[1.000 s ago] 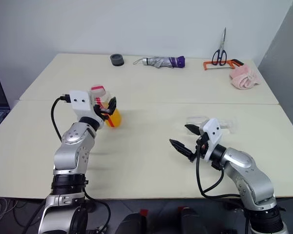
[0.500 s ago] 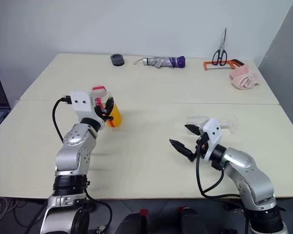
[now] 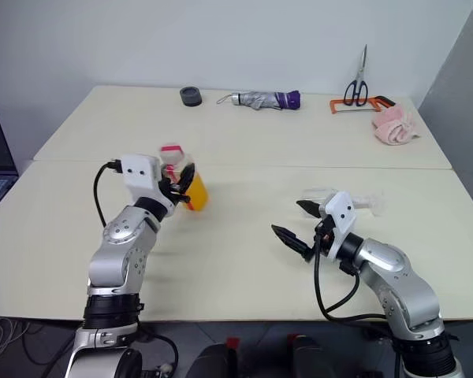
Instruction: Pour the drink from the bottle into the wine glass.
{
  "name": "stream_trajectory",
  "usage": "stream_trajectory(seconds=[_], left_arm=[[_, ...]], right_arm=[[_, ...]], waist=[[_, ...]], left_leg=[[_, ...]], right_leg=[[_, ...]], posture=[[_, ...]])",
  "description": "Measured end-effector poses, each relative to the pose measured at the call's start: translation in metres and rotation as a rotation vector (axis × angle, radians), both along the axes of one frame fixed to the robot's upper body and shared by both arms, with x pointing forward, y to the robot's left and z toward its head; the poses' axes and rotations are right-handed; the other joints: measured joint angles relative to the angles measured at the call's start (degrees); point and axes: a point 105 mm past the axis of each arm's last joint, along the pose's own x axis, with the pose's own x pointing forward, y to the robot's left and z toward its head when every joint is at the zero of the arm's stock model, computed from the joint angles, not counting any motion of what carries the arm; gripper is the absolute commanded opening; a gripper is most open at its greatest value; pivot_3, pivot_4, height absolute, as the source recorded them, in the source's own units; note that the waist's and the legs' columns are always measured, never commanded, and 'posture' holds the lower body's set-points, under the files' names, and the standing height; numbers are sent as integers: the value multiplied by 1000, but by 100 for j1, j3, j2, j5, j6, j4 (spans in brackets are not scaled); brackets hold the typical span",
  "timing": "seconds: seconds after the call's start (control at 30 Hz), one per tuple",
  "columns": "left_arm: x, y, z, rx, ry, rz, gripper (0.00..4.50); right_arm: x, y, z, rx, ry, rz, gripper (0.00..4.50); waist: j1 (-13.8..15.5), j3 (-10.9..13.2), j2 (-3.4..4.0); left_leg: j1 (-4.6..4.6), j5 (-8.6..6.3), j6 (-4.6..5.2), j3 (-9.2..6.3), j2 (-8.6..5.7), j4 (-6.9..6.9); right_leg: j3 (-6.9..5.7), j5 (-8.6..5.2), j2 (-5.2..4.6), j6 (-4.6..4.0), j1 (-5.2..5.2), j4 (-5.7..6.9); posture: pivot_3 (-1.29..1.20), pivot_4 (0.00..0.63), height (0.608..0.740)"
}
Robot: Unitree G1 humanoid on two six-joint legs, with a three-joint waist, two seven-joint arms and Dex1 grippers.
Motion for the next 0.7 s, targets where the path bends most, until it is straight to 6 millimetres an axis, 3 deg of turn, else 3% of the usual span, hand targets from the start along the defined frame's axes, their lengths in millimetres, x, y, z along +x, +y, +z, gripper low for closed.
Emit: stream_trajectory(seconds=[0.2, 0.3, 0.5, 0.7], left_arm=[[-1, -33, 10, 48, -19, -213, 1926], [-1, -58, 16, 92, -28, -390, 1925], [-17, -98, 1, 149, 33, -720, 1925], [-34, -119, 2, 205, 43, -977, 1924]], right_arm=[[-6, -8, -1, -37, -19, -47, 4500], [-13, -17, 14, -59, -68, -65, 4500], [-22, -19, 34, -37, -67, -57, 4500], [-23, -11, 52, -9, -66, -73, 4500]], waist=[[3, 0, 0], [8, 1, -1], [-22, 1, -1], [-19, 1, 0]], left_leg=[[-13, 0, 0, 0, -2, 2], [-19, 0, 0, 3, -4, 6], [-20, 0, 0, 3, 3, 5], [-22, 0, 1, 4, 2, 6]], right_leg=[[-6, 0, 1, 0, -6, -1], [-9, 0, 1, 0, -8, -1], [-9, 0, 11, 0, -10, -1], [-9, 0, 12, 0, -11, -2]], posture=[[0, 150, 740], [0, 150, 740], [0, 150, 740], [0, 150, 740]])
